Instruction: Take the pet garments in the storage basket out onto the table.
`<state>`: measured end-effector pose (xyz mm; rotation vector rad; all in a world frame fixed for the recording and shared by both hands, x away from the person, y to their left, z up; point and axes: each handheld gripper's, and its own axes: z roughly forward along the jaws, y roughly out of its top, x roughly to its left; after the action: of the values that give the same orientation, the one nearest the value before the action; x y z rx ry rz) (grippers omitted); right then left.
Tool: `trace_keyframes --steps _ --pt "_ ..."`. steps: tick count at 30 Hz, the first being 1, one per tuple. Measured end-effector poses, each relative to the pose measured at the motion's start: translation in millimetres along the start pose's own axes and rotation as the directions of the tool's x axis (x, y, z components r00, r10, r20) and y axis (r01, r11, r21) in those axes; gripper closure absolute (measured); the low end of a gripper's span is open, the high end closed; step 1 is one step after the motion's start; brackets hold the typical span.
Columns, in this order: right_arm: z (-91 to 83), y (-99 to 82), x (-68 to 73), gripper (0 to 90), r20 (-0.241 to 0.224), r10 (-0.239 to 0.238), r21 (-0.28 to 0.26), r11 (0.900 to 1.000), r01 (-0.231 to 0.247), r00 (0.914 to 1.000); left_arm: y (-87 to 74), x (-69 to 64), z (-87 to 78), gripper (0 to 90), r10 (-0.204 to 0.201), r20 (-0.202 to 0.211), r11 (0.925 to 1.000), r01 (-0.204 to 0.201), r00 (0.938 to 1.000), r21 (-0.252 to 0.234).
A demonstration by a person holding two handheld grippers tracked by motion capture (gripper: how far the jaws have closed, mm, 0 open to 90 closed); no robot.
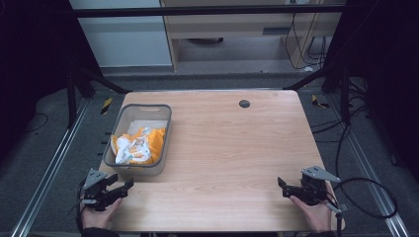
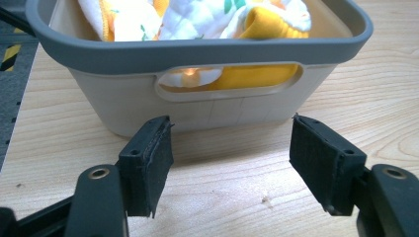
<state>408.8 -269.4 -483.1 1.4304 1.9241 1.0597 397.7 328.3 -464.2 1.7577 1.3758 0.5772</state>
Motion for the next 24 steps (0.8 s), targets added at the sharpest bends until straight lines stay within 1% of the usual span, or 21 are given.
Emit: trace_keyframes --steps 1,4,5,8,12,15,16,18,19,22,24 --pt "0.1 0.6 1.9 3.9 -0.007 0.008 0.003 1.0 -0.008 0.9999 0.2 0.0 -0.5 32.4 0.0 -0.001 1.0 0.0 1.0 0.001" --pt "0.2 1.8 4.2 2.9 -0.006 -0.005 -0.005 1.0 0.005 1.0 1.0 0.2 -2.0 32.6 0.003 -0.004 1.0 -0.003 1.0 -0.004" --pt "-0.1 2.1 4.9 2.6 -0.006 -0.007 -0.009 0.9999 0.007 1.0 1.6 0.3 -3.4 32.6 0.004 -0.007 0.9999 -0.004 1.0 -0.017" --pt "-1.1 2.7 6.7 2.4 -0.02 -0.005 -0.011 0.9999 0.005 0.9998 1.7 0.6 -4.5 32.6 0.0 -0.004 0.9998 0.0 1.0 -0.022" --pt "-0.4 2.4 6.7 2.2 -0.022 -0.01 -0.007 0.9999 0.01 0.9997 3.2 -0.8 -5.9 32.6 0.001 0.003 0.9997 -0.001 1.0 -0.026" --pt "0.0 1.8 5.5 2.8 -0.02 -0.017 -0.009 0.9998 0.016 0.9997 4.5 -1.7 -7.3 32.6 0.009 0.004 0.9995 -0.009 1.0 -0.031" --pt "-0.3 1.7 6.1 3.0 -0.025 -0.006 -0.003 1.0 0.006 0.9997 5.0 -1.8 -7.7 32.6 0.008 0.003 0.9994 -0.008 1.0 -0.033" --pt "0.2 1.3 5.9 4.6 -0.028 -0.005 0.0 1.0 0.005 0.9996 5.8 -1.7 -8.6 32.4 0.008 0.003 0.9992 -0.007 1.0 -0.04" --pt "0.1 1.2 5.8 5.8 -0.037 -0.007 0.0 1.0 0.007 0.9993 6.2 -1.5 -9.0 32.4 0.007 0.003 0.999 -0.007 1.0 -0.044" --pt "1.0 0.6 6.0 6.5 -0.039 -0.019 0.002 0.9998 0.019 0.9991 8.4 -0.7 -11.0 32.1 0.008 -0.001 0.9984 -0.008 1.0 -0.055" --pt "1.0 0.5 6.7 6.7 -0.041 -0.018 0.002 0.9998 0.018 0.999 10.0 -0.4 -12.7 32.1 0.006 0.003 0.998 -0.006 1.0 -0.063"
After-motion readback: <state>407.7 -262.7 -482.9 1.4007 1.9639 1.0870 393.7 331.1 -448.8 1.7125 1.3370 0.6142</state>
